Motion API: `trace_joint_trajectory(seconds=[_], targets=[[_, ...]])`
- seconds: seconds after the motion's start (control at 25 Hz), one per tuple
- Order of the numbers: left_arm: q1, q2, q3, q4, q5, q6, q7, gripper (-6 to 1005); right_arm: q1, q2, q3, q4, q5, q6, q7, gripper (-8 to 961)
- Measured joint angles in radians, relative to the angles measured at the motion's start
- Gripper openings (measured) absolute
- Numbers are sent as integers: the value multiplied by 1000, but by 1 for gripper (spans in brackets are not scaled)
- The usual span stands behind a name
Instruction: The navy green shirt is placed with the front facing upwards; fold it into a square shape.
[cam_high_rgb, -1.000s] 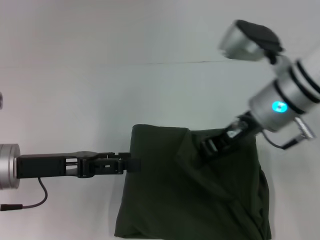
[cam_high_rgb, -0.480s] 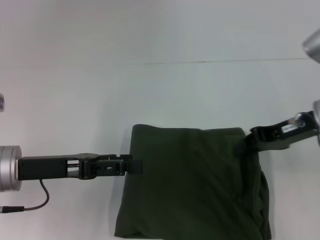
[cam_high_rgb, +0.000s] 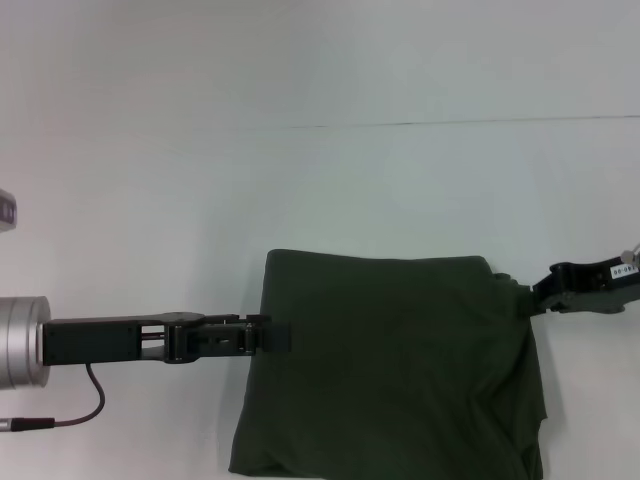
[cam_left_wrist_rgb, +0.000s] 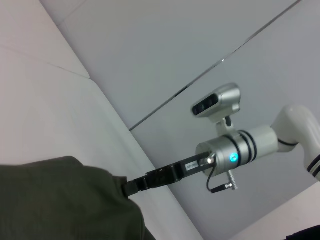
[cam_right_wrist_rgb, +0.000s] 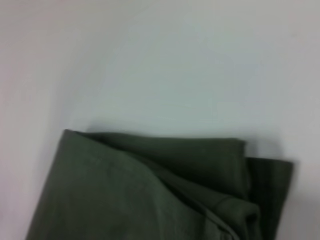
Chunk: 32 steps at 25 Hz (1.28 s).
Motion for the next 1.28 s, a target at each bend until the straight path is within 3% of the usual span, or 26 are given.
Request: trace_joint_trajectory(seconds=[0.4, 0.76, 0.96, 1.04, 1.08, 1.28], targets=[[-4, 1, 2, -1, -1, 2, 2, 930, 0, -14, 17, 53, 5, 64, -32, 29], [-7, 5, 2, -1, -1, 12, -16, 929, -24, -28, 259, 58, 106, -16, -217, 104], [-12, 7, -2, -1, -1, 5, -51, 930, -86, -37, 335, 66, 316, -150, -403, 332], [-14, 8, -3, -1, -1, -3, -65, 931, -102, -38, 333, 88, 388, -211, -492, 491], [-15, 8, -2, -1, -1, -6, -70, 931, -103, -37, 329, 109, 399, -234, -536, 570], [-19, 7, 3, -1, 5, -9, -97, 933, -82, -30, 234, 180, 346, -262, -664, 785]])
